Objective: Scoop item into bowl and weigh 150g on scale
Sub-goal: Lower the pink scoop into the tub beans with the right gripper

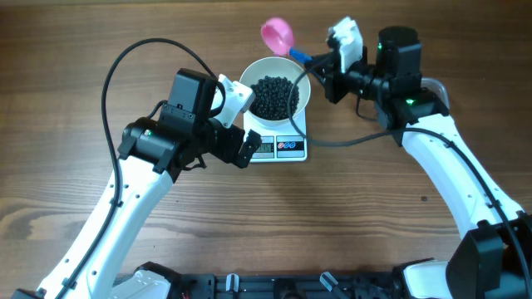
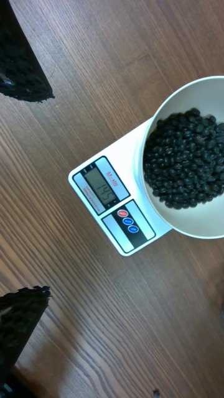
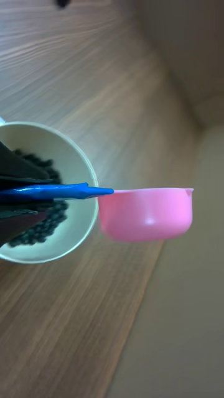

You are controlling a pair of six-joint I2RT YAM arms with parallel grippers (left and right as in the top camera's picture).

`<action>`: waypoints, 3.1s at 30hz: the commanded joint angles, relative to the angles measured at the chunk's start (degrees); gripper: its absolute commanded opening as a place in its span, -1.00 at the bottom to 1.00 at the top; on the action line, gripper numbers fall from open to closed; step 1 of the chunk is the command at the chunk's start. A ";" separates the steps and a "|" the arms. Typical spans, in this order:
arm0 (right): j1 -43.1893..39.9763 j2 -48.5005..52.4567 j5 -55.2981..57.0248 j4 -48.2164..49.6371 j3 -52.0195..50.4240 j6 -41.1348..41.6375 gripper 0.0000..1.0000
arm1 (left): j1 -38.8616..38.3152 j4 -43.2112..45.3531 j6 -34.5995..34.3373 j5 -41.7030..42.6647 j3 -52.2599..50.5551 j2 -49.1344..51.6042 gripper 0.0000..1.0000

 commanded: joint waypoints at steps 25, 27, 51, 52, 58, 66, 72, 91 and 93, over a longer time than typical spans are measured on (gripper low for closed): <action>-36.09 -5.29 2.32 -16.15 0.22 6.45 -0.91 | -0.26 0.11 0.92 0.92 0.92 -0.22 1.00; -37.31 -5.29 2.34 -17.97 0.22 2.71 -0.91 | -0.26 0.11 0.92 0.92 0.92 -0.22 1.00; -37.40 -3.10 13.94 -37.90 0.20 -22.67 -0.92 | -0.26 0.11 0.92 0.92 0.92 -0.20 1.00; -37.40 -2.80 13.94 -37.92 0.20 -22.64 -0.91 | -0.26 0.11 0.92 0.90 0.92 -0.22 1.00; -36.24 -0.92 10.86 -37.97 0.20 -22.69 -0.91 | -0.26 0.11 0.92 0.92 0.92 -0.22 1.00; -33.35 1.36 11.13 -38.62 0.17 -22.67 -0.91 | -0.26 0.11 0.92 0.92 0.92 -0.22 1.00; -33.00 1.55 11.10 -39.98 0.17 -22.67 -0.91 | -0.26 0.11 0.92 0.90 0.92 -0.22 1.00; -33.00 1.20 5.09 -41.35 0.24 -22.45 -0.91 | -0.26 0.11 0.92 0.90 0.92 -0.22 1.00; -33.00 1.14 5.11 -41.03 0.33 -22.43 -0.91 | -0.26 0.11 0.92 0.92 0.92 -0.22 1.00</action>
